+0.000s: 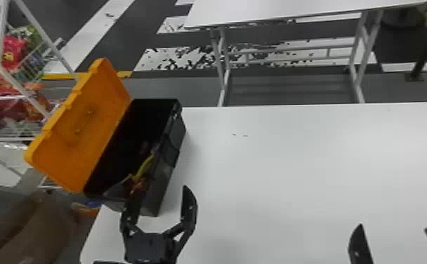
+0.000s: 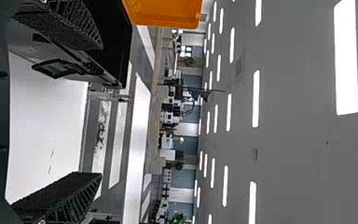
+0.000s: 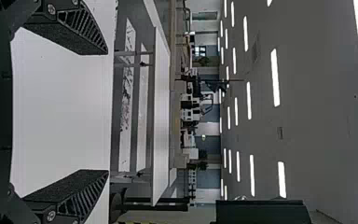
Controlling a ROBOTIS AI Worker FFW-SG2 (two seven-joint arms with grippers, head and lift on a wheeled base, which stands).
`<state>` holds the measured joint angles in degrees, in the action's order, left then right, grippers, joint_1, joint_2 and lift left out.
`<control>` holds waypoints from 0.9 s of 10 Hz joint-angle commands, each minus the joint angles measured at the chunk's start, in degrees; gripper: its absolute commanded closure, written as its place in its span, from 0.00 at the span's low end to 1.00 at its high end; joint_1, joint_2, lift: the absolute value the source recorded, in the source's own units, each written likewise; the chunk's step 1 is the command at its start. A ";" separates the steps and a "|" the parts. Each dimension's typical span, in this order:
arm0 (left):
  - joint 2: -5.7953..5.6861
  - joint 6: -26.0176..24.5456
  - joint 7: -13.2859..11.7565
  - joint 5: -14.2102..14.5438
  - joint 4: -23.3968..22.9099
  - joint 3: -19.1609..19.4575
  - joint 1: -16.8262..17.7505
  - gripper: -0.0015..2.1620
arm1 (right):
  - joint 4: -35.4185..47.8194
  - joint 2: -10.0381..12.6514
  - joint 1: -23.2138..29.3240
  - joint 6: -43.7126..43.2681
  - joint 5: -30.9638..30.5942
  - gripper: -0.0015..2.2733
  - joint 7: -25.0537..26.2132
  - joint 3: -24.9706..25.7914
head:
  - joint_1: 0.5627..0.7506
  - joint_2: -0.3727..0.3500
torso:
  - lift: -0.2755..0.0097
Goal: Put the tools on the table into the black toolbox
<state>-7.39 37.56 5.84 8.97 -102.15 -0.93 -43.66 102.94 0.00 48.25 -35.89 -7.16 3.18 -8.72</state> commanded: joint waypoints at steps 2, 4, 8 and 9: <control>0.18 0.09 0.40 -0.18 0.29 -0.22 0.24 0.01 | -0.45 0.05 0.17 -1.06 0.48 0.05 -0.02 0.55 | 0.70 0.87 | 0.70; 0.27 -0.08 0.58 -0.26 0.81 0.14 0.16 0.01 | -0.98 0.05 -0.53 -0.01 1.71 0.05 -0.02 2.31 | 0.70 0.86 | 0.70; 0.27 -0.61 0.58 -0.18 1.34 0.22 0.16 0.01 | -1.33 0.05 -0.71 0.34 3.11 0.05 -0.11 3.36 | 0.70 0.79 | 0.70; 0.27 -0.61 0.58 -0.18 1.25 0.31 0.07 0.01 | -1.33 0.05 -0.88 0.52 3.11 0.05 -0.19 3.36 | 0.70 0.79 | 0.70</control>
<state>-7.11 36.95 6.42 8.77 -100.82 -0.69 -43.55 101.61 0.00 47.46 -35.45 -4.04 2.99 -5.36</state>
